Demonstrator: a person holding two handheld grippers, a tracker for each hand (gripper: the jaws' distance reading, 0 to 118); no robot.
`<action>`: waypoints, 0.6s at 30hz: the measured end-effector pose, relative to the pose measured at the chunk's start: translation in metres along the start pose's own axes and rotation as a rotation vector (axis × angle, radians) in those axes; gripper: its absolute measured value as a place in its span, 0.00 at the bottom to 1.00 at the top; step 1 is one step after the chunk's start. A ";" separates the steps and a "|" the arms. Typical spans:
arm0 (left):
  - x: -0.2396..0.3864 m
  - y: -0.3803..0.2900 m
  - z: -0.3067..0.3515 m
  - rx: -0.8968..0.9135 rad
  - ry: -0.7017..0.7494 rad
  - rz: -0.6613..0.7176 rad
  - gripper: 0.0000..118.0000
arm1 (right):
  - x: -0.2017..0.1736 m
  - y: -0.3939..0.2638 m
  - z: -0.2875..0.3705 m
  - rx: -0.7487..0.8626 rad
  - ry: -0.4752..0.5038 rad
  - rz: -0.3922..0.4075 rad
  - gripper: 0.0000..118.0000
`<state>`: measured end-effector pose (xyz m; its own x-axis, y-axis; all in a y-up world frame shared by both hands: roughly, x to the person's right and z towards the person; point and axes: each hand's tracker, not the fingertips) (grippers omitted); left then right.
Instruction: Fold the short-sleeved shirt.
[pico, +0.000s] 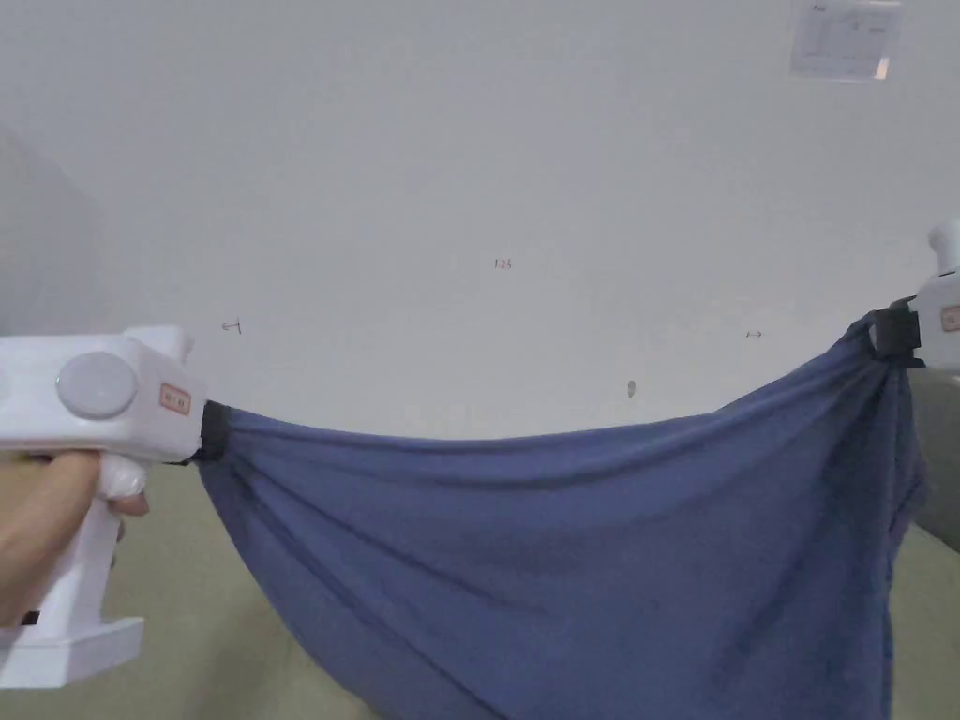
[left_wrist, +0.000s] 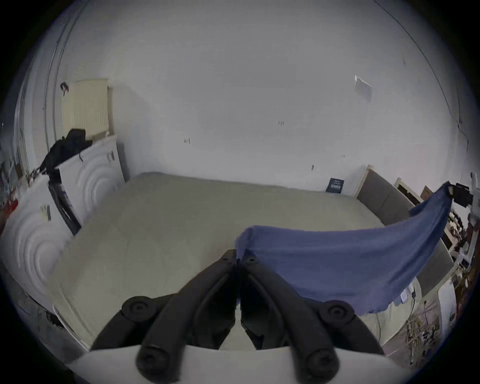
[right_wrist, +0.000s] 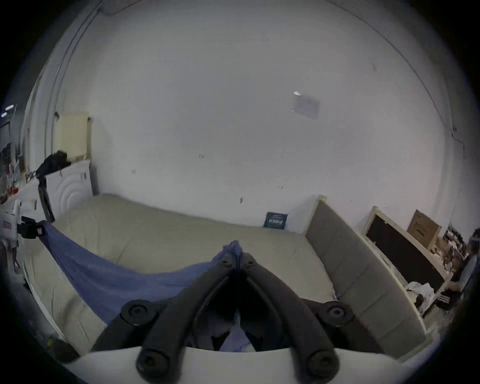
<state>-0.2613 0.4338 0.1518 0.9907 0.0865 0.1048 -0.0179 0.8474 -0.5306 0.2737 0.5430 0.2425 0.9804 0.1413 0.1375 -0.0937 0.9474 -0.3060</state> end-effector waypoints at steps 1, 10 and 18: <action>0.006 0.010 0.000 0.010 0.024 -0.011 0.01 | 0.002 0.005 -0.002 0.007 -0.008 -0.003 0.00; 0.026 0.098 -0.033 0.064 0.155 -0.057 0.01 | -0.004 0.047 -0.069 0.030 -0.074 -0.017 0.00; 0.035 0.173 -0.081 0.118 0.226 -0.054 0.01 | -0.018 0.102 -0.157 0.048 -0.117 0.010 0.00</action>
<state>-0.2192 0.5409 -0.0047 0.9954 -0.0682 -0.0678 0.0330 0.9041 -0.4261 0.2739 0.5919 0.0605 0.9527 0.1806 0.2445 -0.1141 0.9580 -0.2632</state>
